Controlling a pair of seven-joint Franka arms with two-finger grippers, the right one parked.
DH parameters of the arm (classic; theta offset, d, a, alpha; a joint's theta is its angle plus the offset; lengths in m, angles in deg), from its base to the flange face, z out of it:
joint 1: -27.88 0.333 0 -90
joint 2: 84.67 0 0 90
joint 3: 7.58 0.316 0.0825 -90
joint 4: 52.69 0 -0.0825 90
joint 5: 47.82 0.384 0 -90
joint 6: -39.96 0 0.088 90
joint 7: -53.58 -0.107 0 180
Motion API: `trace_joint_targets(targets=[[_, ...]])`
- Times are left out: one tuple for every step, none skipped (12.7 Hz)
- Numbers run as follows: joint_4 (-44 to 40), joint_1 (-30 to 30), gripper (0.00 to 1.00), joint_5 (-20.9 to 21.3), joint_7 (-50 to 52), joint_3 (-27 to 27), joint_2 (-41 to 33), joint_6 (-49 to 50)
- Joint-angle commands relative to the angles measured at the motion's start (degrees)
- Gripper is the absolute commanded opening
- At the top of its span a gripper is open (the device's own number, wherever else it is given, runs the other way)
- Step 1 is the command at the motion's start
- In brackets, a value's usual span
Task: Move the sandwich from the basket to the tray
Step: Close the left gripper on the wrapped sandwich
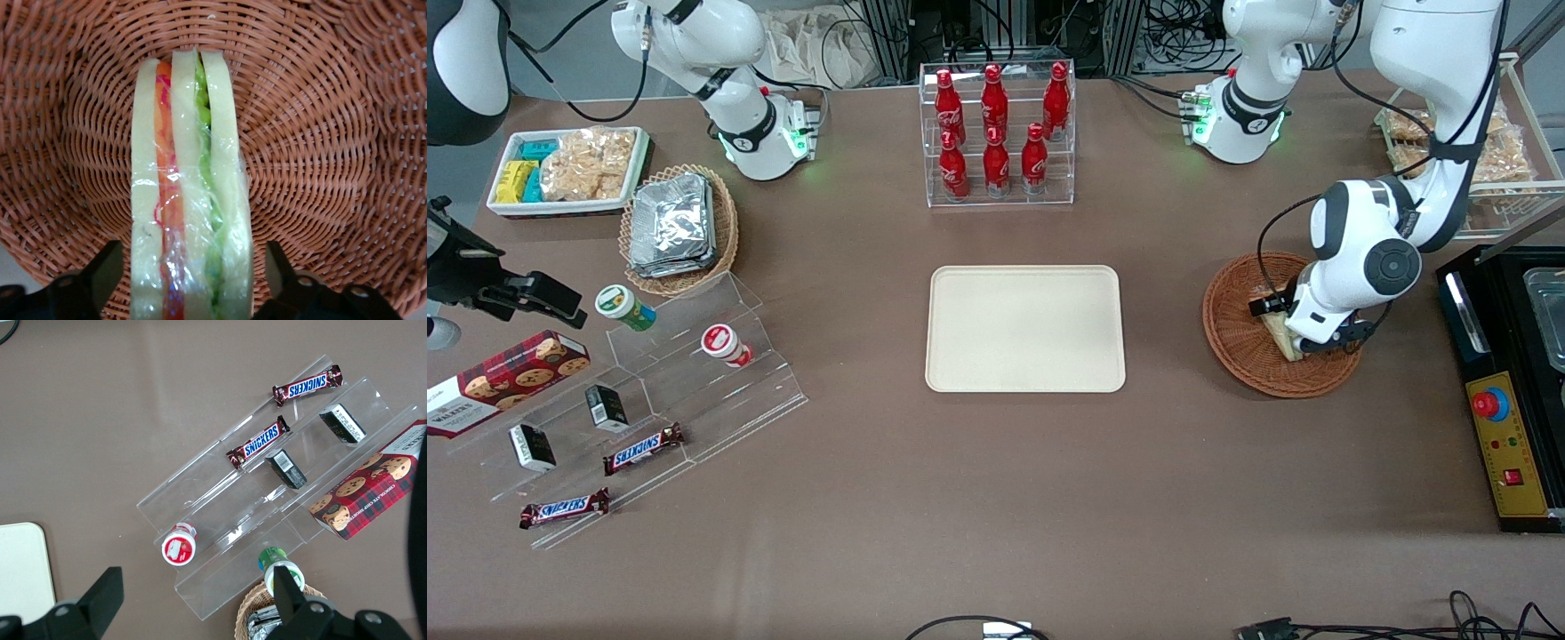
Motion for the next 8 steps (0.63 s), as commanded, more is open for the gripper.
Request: trace_joint_targets(targets=[[-0.4,-0.2,0.13,0.5,0.9,0.2,0.2,-0.6],[-0.4,-0.2,0.04,0.5,0.9,0.2,0.1,-0.5],[-0.5,-0.2,0.03,0.5,1.1,0.2,0.1,-0.5],[-0.5,-0.2,0.02,0.6,1.6,0.2,-0.2,-0.3],[-0.6,-0.3,0.02,0.6,1.9,0.1,-0.7,0.2],[-0.7,-0.6,0.02,0.7,2.9,0.1,-2.1,1.0],[-1.1,-0.8,0.02,0.7,4.0,-0.3,-4.1,3.6],[-2.1,-1.7,0.02,0.8,4.4,-0.5,-6.6,7.2]])
